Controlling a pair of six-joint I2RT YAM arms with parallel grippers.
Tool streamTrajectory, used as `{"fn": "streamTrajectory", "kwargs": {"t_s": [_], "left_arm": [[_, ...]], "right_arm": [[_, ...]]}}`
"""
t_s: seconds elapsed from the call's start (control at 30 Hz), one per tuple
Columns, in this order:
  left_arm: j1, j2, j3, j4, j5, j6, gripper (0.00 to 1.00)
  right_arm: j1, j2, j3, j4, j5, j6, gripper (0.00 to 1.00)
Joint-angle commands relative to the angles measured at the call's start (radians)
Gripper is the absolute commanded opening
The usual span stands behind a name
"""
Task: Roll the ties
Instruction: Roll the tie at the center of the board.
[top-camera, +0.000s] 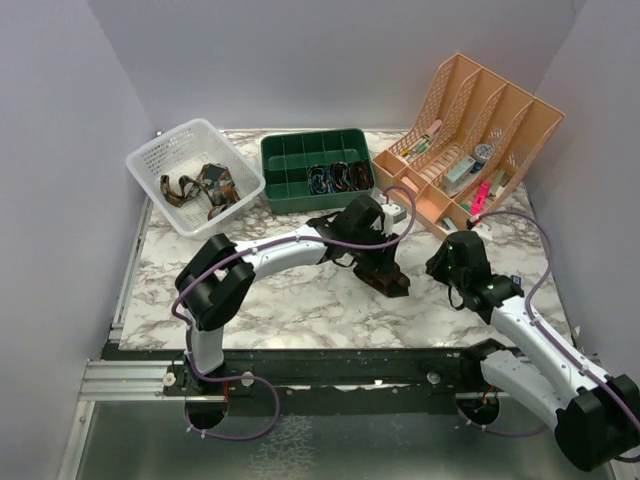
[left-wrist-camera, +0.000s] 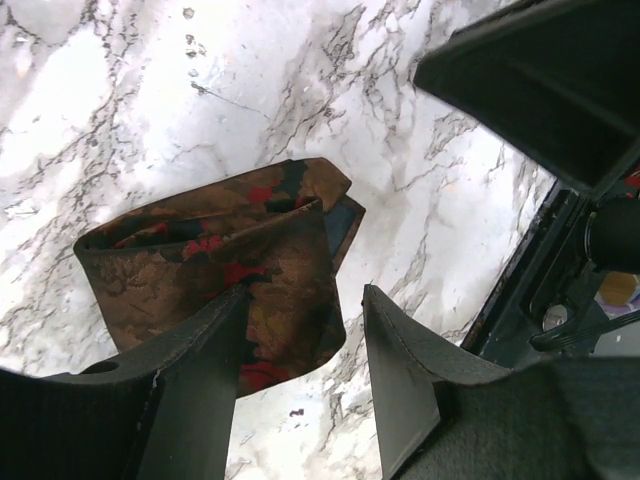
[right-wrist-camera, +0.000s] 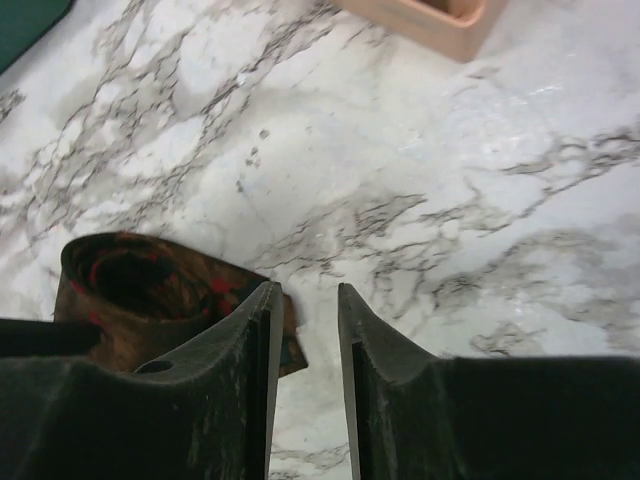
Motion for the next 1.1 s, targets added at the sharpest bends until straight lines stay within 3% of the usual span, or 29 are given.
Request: {"fn": "streamTrajectory", "kwargs": {"t_s": [0.0, 0.57, 0.87, 1.07], "left_arm": [[-0.025, 0.021, -0.003, 0.031, 0.032, -0.035, 0.5], [-0.066, 0.049, 0.0, 0.13, 0.054, -0.125, 0.54], [-0.065, -0.01, 0.101, 0.085, 0.005, -0.092, 0.58], [-0.033, -0.126, 0.015, 0.072, -0.091, -0.087, 0.61]], "right_arm": [[-0.004, -0.051, 0.013, -0.112, 0.196, 0.051, 0.35], [-0.003, -0.125, -0.065, -0.022, 0.101, 0.109, 0.36], [-0.004, -0.084, -0.043, 0.061, -0.093, 0.071, 0.35], [-0.003, -0.037, -0.035, 0.169, -0.284, 0.042, 0.33]]}}
